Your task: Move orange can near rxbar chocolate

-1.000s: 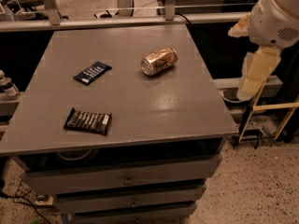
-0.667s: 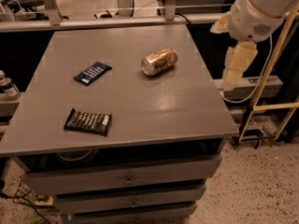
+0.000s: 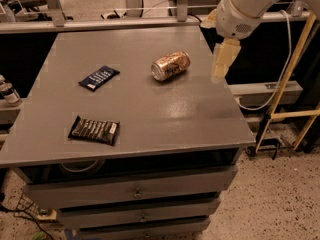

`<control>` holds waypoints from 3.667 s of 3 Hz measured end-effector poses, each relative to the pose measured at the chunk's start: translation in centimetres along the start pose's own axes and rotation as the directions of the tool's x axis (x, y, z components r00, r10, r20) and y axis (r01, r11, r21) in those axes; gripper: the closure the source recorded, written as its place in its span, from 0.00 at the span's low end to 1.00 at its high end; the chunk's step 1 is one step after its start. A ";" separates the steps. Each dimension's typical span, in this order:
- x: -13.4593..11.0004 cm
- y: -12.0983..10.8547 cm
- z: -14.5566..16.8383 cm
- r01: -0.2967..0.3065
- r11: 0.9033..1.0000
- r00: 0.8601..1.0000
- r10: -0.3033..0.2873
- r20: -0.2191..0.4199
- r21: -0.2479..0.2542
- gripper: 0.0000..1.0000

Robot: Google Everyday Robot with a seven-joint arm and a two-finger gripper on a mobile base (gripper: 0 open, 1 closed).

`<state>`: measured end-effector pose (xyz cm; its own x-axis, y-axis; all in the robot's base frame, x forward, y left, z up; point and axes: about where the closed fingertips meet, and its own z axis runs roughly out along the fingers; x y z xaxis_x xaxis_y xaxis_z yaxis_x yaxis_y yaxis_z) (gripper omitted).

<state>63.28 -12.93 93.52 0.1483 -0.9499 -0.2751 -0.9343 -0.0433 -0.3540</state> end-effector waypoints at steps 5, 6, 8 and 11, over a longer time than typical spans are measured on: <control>-3.1 -3.5 11.3 0.030 0.993 0.999 -0.031 -0.008 -0.112 0.19; -3.0 -3.4 12.2 0.025 0.990 1.000 -0.027 -0.012 -0.138 0.41; -3.3 -3.2 11.1 0.040 0.989 0.999 -0.041 -0.006 -0.142 0.96; -6.2 0.6 4.1 0.095 0.991 0.989 -0.105 -0.102 -0.096 1.00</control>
Offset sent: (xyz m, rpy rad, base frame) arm 0.0661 0.0512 -0.0433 0.0371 0.0351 0.0355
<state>63.13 -5.83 91.35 0.2117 -0.9667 -0.1440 -0.9427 -0.1632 -0.2909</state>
